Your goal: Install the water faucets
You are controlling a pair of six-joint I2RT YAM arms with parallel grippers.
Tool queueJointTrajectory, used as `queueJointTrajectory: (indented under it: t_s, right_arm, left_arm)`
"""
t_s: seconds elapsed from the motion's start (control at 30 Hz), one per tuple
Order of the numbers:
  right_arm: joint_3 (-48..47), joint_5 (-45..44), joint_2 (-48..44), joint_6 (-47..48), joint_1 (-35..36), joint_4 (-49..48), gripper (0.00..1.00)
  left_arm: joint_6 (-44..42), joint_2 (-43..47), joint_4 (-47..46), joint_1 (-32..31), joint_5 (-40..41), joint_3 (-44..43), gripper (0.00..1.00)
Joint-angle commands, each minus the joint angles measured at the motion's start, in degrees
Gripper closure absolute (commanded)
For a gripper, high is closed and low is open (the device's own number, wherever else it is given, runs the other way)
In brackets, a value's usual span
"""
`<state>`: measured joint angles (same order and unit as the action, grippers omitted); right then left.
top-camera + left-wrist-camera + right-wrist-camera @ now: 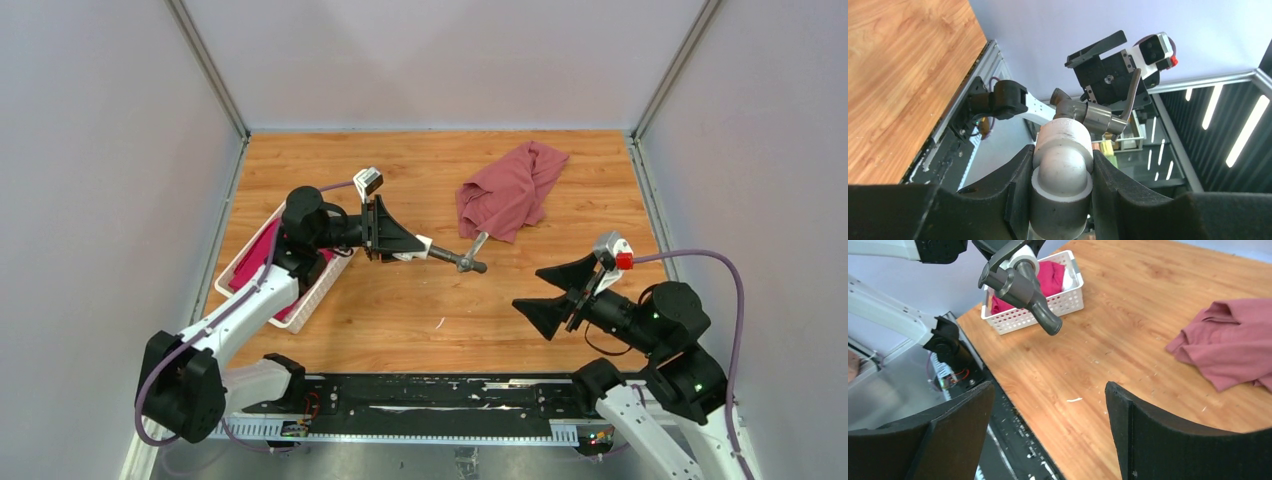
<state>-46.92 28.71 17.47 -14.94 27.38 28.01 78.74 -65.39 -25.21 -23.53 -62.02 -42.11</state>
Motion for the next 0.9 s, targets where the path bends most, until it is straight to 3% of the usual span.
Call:
queueJointTrajectory:
  t_s: [0.0,0.27,0.37,0.53,0.67,0.77,0.87]
  right_arm:
    - [2.75,-1.03,1.6,5.58,-0.66,-9.86,0.13]
    - [5.12,0.67,8.21,4.97,0.67,-23.85,0.12]
    - [4.43,0.73,11.44,7.9,2.95,-25.08,0.11]
    - [2.78,1.18,16.4,12.14,9.63,-25.73,0.11]
    - [2.93,-4.89,19.16,14.34,16.82,-27.41,0.11]
    - [2.97,-8.61,21.93,14.37,20.16,-31.22,0.13]
    - [3.01,-11.03,23.97,12.99,21.14,-33.78,0.28]
  left_arm:
    - [5.41,-0.43,-2.04,0.33,0.77,-1.18,1.0]
    - [5.37,-0.64,-2.03,0.33,0.9,-1.22,1.0]
    - [5.44,-0.89,-2.03,0.33,0.85,-1.39,1.0]
    - [5.72,-1.5,-2.03,0.33,0.66,-2.16,1.0]
    - [5.55,-1.48,-2.03,0.3,0.39,-2.36,1.0]
    - [5.39,-1.57,-2.03,0.33,-0.13,-2.37,1.0]
    - [5.22,-1.14,-2.03,0.33,-0.52,-2.28,1.0]
